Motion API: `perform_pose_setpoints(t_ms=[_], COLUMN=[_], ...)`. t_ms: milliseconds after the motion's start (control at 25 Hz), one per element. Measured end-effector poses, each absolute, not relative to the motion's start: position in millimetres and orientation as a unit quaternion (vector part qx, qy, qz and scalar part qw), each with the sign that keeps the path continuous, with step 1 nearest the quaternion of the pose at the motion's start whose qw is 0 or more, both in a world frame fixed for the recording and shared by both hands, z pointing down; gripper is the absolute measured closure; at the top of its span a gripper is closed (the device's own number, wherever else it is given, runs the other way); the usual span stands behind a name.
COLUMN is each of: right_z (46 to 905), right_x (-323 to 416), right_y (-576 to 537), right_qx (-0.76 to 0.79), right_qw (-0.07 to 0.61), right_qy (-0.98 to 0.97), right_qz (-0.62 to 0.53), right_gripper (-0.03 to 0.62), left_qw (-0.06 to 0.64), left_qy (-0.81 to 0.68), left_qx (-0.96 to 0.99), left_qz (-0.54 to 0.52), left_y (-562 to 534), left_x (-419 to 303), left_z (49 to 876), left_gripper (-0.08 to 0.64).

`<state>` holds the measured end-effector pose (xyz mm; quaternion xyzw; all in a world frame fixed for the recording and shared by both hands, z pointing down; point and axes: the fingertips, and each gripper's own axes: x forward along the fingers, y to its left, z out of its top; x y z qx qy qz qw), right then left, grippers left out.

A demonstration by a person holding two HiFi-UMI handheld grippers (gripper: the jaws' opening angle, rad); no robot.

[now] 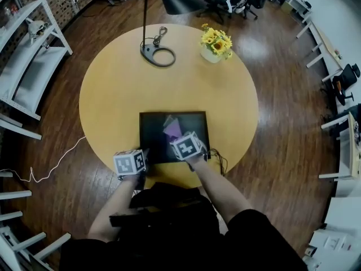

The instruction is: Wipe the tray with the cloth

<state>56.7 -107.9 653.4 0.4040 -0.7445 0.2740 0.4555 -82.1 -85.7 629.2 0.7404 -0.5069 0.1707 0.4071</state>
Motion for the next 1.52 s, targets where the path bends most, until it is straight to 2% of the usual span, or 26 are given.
perform_pose_setpoints(t_ms=[200, 400, 520, 640, 760, 880, 960, 1240, 1520], right_z=[660.1, 664.6, 657.5, 656.1, 647.1, 635.0, 631.8, 646.9, 652.1], right_x=[105.7, 129.7, 142.6, 145.0, 137.5, 107.2, 81.6, 25.4, 77.4], right_y=[-96.3, -94.5, -115.2, -115.4, -108.8, -105.4, -98.4, -60.8, -56.0], right_qx=[0.415, 0.398, 0.427, 0.449, 0.462, 0.458, 0.448, 0.41, 0.412], right_qw=[0.47, 0.497, 0.509, 0.479, 0.412, 0.332, 0.309, 0.377, 0.454], right_qy=[-0.701, -0.698, -0.696, -0.689, -0.698, -0.725, -0.74, -0.75, -0.734], right_qz=[0.34, 0.328, 0.273, 0.307, 0.361, 0.392, 0.396, 0.357, 0.291], right_gripper=[0.457, 0.456, 0.456, 0.457, 0.457, 0.457, 0.457, 0.456, 0.456], left_qw=[0.427, 0.444, 0.448, 0.445, 0.445, 0.441, 0.434, 0.425, 0.425], left_qy=[-0.497, -0.494, -0.495, -0.496, -0.496, -0.5, -0.503, -0.515, -0.516], left_qx=[0.735, 0.728, 0.727, 0.727, 0.727, 0.727, 0.728, 0.725, 0.724], left_qz=[0.172, 0.169, 0.163, 0.165, 0.163, 0.164, 0.167, 0.172, 0.17], left_y=[-89.1, -90.2, -92.8, -92.4, -92.2, -92.4, -91.4, -92.0, -91.9], left_x=[-84.6, -89.6, -88.0, -86.7, -87.5, -88.6, -88.8, -87.5, -88.1], left_z=[632.0, 636.4, 636.5, 636.7, 636.1, 635.0, 635.1, 633.1, 630.7], left_gripper=[0.408, 0.388, 0.388, 0.388, 0.388, 0.388, 0.388, 0.388, 0.38])
